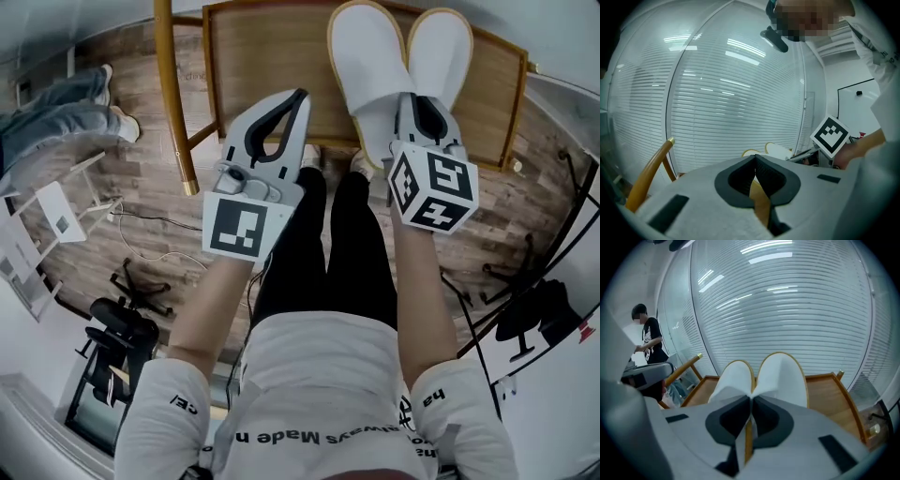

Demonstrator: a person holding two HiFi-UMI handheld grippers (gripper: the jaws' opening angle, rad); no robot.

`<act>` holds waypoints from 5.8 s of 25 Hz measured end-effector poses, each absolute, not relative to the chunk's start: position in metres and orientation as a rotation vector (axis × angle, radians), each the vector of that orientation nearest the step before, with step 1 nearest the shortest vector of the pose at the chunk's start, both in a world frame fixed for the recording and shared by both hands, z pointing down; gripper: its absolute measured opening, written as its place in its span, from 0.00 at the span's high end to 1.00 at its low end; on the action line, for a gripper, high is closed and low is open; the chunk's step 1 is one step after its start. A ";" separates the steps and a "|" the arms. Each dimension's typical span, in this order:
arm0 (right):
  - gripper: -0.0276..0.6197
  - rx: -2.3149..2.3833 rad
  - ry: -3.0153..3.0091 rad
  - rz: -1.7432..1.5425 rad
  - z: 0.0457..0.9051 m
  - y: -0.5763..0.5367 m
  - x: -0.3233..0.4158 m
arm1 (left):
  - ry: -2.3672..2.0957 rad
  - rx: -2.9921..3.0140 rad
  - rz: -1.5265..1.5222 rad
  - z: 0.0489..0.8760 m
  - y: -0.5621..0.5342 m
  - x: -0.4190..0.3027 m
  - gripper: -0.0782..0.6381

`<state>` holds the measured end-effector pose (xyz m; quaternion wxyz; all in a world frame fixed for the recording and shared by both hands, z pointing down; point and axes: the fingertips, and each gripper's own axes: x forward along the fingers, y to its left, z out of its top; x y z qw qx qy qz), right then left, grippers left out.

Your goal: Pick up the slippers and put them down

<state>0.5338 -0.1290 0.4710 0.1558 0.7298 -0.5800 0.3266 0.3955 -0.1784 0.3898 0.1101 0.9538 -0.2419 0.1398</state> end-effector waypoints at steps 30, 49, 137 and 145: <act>0.92 2.120 -2.018 0.679 0.128 -0.097 0.577 | -0.747 2.875 0.170 0.094 -0.140 0.392 0.88; 0.92 1.989 -2.318 0.595 0.039 -0.044 0.571 | -0.928 2.900 0.006 0.001 -0.078 0.401 0.88; 0.92 0.297 -2.635 0.444 0.326 -0.036 -0.227 | -2.144 1.954 0.088 0.286 0.065 -0.315 0.88; 0.92 0.317 -2.556 0.482 0.461 -0.043 -0.220 | -2.062 1.906 0.080 0.416 0.068 -0.313 0.88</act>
